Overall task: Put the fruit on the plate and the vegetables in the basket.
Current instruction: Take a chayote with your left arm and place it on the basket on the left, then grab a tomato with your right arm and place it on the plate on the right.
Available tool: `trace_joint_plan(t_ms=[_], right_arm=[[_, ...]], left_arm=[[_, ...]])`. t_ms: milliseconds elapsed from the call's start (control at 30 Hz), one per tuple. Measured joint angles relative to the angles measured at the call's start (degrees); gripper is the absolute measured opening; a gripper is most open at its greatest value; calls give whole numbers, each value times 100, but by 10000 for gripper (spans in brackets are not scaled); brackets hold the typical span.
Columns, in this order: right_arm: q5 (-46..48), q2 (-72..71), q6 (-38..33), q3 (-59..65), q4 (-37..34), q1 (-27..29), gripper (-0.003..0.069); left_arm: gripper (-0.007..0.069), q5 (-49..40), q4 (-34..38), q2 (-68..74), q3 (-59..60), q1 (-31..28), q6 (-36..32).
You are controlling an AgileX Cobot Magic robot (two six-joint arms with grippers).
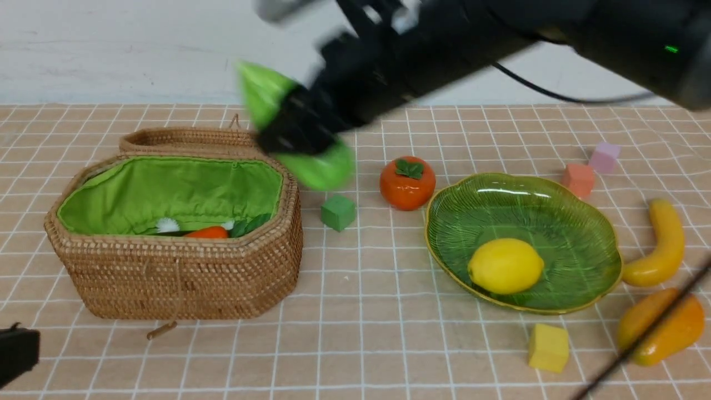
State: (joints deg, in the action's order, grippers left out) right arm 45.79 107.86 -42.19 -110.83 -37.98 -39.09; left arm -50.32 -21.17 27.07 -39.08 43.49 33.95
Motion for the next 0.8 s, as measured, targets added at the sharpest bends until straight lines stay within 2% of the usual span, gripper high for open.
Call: trace_joint_plan(t_ms=[100,300,333,433,533,633,667,700,733,767,800], right_arm=[[-17,860,-699,-927,-732,-116,442],[-81,2275,-1100,-2168,-775,-132,451],[-114,2417,-1100,-2311,-731,-126,472],[-138,2728,-1100,-2551,-562,-126,630],[-18,2670,-886,-2648,-223,-132,672],[464,2288,-185,-2706,482,-87,645],[513,2288,-185,-2714,538,-87,640],[981,1862,491,-2730,1104,-3,584],[1040,1815,563,-2737,1175,9,567],[1397,1534,967,-2752,1600,104,521],[1764,1271,1323,-2788,2025,230,445]], left_arm=[[-13,-68,-46,0,0,0,78],[-13,-79,-46,0,0,0,103],[-13,-79,-46,0,0,0,103],[-13,-79,-46,0,0,0,98],[-13,-67,-46,0,0,0,86],[-13,-61,-46,0,0,0,79],[-13,-55,-46,0,0,0,69],[-13,-26,-30,0,0,0,33],[-13,-7,-25,0,0,0,11],[-13,66,26,0,0,0,-114],[-13,193,114,0,0,0,-298]])
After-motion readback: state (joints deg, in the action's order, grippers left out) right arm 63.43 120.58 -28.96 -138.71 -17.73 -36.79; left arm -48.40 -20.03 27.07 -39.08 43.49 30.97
